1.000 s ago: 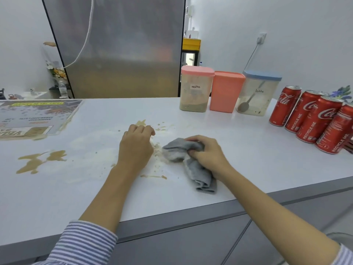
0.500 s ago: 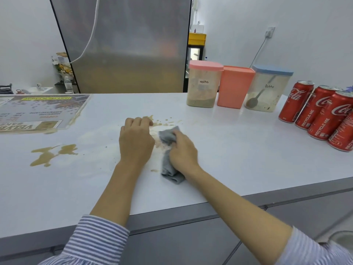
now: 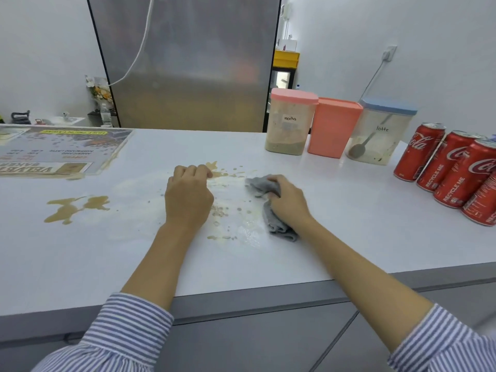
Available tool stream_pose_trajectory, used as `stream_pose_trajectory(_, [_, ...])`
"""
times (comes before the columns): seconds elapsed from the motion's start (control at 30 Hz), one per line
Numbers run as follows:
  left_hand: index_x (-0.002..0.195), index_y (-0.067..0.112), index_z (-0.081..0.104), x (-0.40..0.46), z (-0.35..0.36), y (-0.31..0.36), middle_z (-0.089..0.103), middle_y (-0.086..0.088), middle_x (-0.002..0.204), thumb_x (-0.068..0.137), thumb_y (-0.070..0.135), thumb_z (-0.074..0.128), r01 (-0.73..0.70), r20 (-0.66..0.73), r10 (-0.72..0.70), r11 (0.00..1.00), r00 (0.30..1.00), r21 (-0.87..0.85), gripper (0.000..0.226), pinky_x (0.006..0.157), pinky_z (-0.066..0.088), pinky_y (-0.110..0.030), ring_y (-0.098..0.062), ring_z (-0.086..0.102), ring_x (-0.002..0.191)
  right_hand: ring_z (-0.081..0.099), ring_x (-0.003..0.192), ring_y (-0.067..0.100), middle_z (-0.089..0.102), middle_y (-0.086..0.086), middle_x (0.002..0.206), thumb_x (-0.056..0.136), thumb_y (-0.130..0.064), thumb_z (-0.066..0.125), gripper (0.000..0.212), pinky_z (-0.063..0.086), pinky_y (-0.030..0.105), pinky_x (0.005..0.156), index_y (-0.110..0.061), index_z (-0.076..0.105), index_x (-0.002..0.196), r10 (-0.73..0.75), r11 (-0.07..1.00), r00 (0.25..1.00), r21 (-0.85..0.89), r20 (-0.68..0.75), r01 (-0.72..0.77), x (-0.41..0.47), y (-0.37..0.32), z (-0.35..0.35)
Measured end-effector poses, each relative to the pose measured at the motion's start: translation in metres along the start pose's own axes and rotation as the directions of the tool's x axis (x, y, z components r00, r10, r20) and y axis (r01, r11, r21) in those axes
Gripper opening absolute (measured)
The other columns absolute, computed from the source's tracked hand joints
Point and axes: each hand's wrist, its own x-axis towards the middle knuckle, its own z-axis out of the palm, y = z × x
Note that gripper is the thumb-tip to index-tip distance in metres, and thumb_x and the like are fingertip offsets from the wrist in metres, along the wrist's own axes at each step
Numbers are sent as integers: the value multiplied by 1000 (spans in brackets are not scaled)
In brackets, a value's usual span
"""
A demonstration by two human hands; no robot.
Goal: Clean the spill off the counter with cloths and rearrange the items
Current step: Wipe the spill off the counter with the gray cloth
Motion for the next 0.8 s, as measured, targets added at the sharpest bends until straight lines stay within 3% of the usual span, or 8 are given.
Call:
stream_pose_trajectory(0.13, [89, 4, 66, -3, 2, 1, 67, -10, 78, 62, -3, 31, -24, 17, 24, 1000, 1000, 6, 45, 66, 40, -36, -35, 55, 85, 55, 92, 11, 67, -1, 105, 79, 6, 49, 41, 37, 4, 73, -16, 62, 111, -200, 980, 976, 15, 82, 200, -41, -7, -5])
stream_pose_trajectory(0.2, [90, 5, 66, -5, 1, 0, 66, -10, 79, 62, -3, 31, -18, 38, 17, 1000, 999, 14, 46, 68, 40, -37, -35, 55, 86, 55, 88, 8, 69, -1, 101, 76, 8, 50, 40, 34, -2, 70, -14, 64, 106, -190, 981, 981, -16, 25, 191, -39, 2, -17])
stream_pose_trajectory(0.37, [96, 5, 65, -4, -1, -1, 66, -11, 87, 62, 0, 26, 4, 74, -4, 1000, 997, 8, 51, 73, 36, -36, -34, 52, 94, 57, 103, 23, 66, 6, 107, 74, 11, 41, 44, 32, 12, 65, -10, 61, 108, 56, 998, 989, -13, -136, -58, 7, 0, -11])
stream_pose_trajectory(0.53, [95, 4, 65, -2, 0, -1, 67, -11, 87, 63, -1, 27, -12, 59, 12, 1000, 998, -2, 50, 71, 36, -37, -35, 52, 92, 54, 93, 13, 67, -1, 102, 70, 9, 45, 48, 39, 17, 76, -17, 64, 106, -57, 997, 998, 55, -24, 58, -32, -22, 12])
stream_pose_trajectory(0.6, [93, 3, 65, -1, 0, 1, 67, -12, 85, 63, -1, 27, -20, 49, 20, 1000, 999, -11, 49, 70, 38, -37, -35, 54, 90, 56, 90, 8, 67, -6, 97, 74, 9, 52, 42, 43, 15, 78, -18, 68, 101, -61, 984, 998, 167, 20, 57, -42, -20, 9])
stream_pose_trajectory(0.67, [91, 3, 66, -2, 1, 2, 67, -12, 81, 62, -3, 29, -39, 44, 39, 999, 998, -11, 47, 68, 39, -38, -36, 55, 88, 63, 92, 12, 69, -5, 94, 76, 7, 59, 36, 51, 24, 85, -22, 70, 94, 14, 923, 999, 384, 32, -25, -39, -11, -6])
stream_pose_trajectory(0.73, [87, 2, 66, -3, 2, 1, 66, -12, 76, 59, -4, 31, -60, 35, 60, 998, 998, -1, 45, 66, 41, -38, -37, 56, 83, 66, 94, 18, 71, -1, 95, 75, 1, 63, 36, 53, 39, 90, -33, 68, 87, 109, 883, 992, 464, -61, -69, -29, 4, -30])
stream_pose_trajectory(0.8, [84, 2, 66, -2, 3, 2, 65, -12, 72, 57, -5, 32, -71, 36, 71, 997, 997, -1, 43, 64, 43, -38, -37, 57, 80, 64, 93, 18, 70, -1, 97, 76, -2, 64, 33, 52, 38, 91, -33, 67, 88, 158, 924, 960, 378, -230, -62, -16, 23, -57])
